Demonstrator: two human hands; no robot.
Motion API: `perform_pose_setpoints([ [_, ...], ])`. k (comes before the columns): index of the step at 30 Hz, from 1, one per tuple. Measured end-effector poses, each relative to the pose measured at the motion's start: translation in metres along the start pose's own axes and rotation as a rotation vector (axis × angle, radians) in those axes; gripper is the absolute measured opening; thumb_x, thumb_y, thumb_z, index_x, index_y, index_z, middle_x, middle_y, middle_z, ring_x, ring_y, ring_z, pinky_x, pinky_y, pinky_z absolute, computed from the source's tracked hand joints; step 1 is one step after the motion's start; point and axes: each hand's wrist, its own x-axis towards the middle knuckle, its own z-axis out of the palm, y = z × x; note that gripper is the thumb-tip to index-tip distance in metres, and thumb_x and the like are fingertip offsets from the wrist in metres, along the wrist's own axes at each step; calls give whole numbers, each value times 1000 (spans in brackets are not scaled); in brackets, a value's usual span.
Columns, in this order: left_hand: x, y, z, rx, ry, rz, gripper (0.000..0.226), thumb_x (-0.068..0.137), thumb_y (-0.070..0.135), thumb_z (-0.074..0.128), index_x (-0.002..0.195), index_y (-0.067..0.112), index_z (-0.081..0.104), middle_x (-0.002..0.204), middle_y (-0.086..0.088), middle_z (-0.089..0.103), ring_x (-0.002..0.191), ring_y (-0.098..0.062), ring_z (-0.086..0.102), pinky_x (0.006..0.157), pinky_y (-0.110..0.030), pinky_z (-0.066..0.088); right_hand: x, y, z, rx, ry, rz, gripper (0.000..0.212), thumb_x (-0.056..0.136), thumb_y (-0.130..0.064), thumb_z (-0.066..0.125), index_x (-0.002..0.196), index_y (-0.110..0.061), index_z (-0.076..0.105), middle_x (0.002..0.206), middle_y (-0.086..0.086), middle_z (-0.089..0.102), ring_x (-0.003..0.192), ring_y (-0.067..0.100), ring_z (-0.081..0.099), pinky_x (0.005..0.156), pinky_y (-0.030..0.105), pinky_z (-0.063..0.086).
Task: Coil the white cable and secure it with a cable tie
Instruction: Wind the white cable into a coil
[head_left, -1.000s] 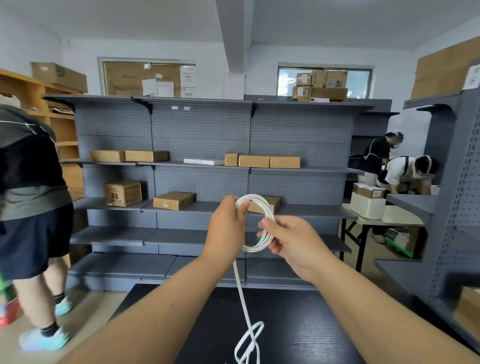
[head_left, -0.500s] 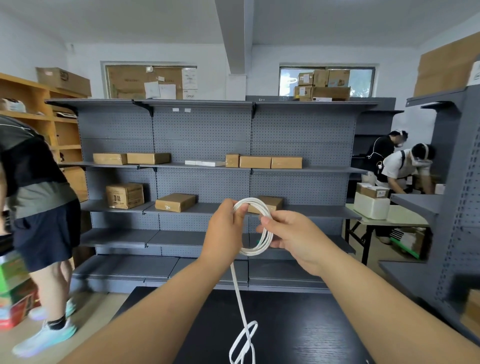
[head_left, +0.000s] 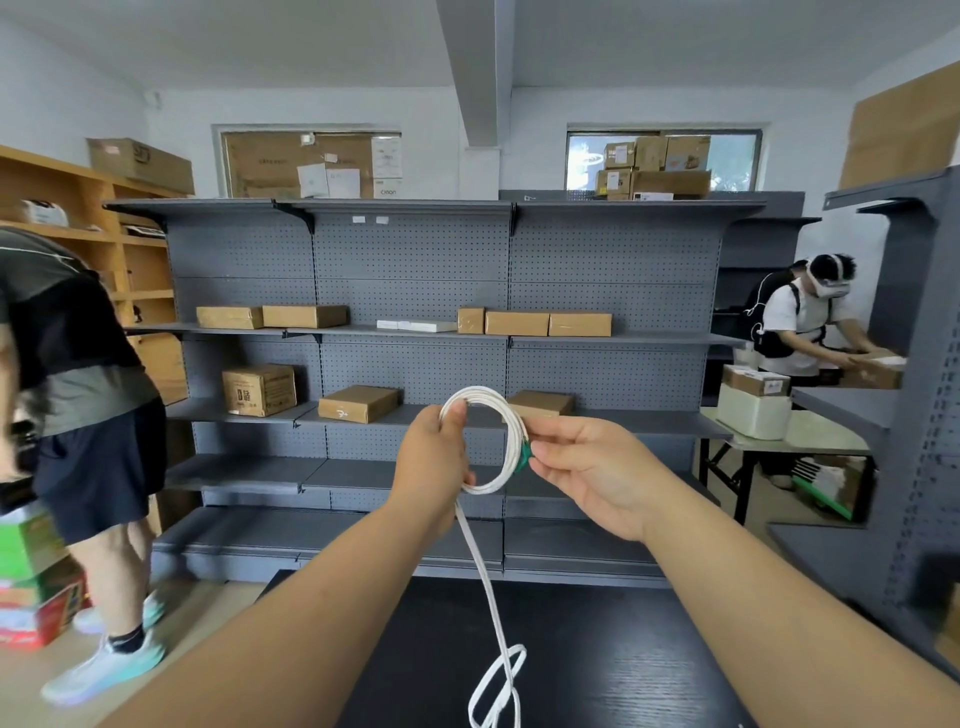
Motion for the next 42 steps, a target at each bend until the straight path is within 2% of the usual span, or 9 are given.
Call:
perform_pose_setpoints([
  [6,5,3,0,-14,17,15,30,98,36,39,78,16,47,54,2,34,41,-13,33,49,-29,35,4,3,5,-67,15,17,31,86,4,56,111,-13,62,91,6,65,77,12,60,65,17,51],
  [11,2,7,2,19,24,31,29,98,37,38,81,16,48,56,1,34,43,-13,33,49,-29,35,4,4,10,-112,41,27,24,86,4,58,105,-9,64,82,2,62,68,8,52,63,18,44],
  [16,-3,8,4,156,42,89,30,98,38,37,84,14,49,60,0,38,46,-14,38,50,-30,41,-1,7,16,-202,81,19,14,83,2,62,82,-12,64,70,0,60,63,11,50,61,20,44],
  [20,-8,11,2,216,70,135,33,99,37,36,89,8,50,63,-2,41,49,-15,41,55,-35,47,-3,13,12,-122,110,36,4,85,-1,62,89,-3,63,76,4,62,67,13,58,61,19,51],
  [27,-8,15,-2,292,121,203,35,99,36,36,87,6,48,67,-5,43,56,-20,45,47,-30,45,-10,12,6,81,81,75,19,85,14,52,89,1,65,85,12,69,74,16,69,61,18,55],
  [30,-10,16,-1,296,127,211,35,98,37,36,78,10,45,65,-4,41,61,-23,45,54,-39,48,-10,12,9,27,82,83,17,84,12,55,86,-2,64,77,8,69,67,12,70,57,17,53],
  [33,-9,17,-1,295,134,200,38,98,39,37,84,4,48,65,-4,41,64,-24,44,67,-49,50,-10,13,11,-6,81,103,14,83,8,59,83,-5,64,72,5,68,62,11,67,57,17,52],
  [37,-12,19,-2,283,140,196,35,98,38,36,77,11,44,65,-3,41,64,-24,46,59,-41,48,-8,16,15,-68,91,91,14,81,9,61,80,-5,61,67,6,65,56,10,60,53,17,49],
  [42,-13,23,-2,218,198,161,39,99,38,35,95,4,52,70,-6,48,62,-25,50,54,-34,43,-7,16,19,-128,134,71,14,81,8,62,81,-6,58,69,7,62,57,11,60,54,18,50],
])
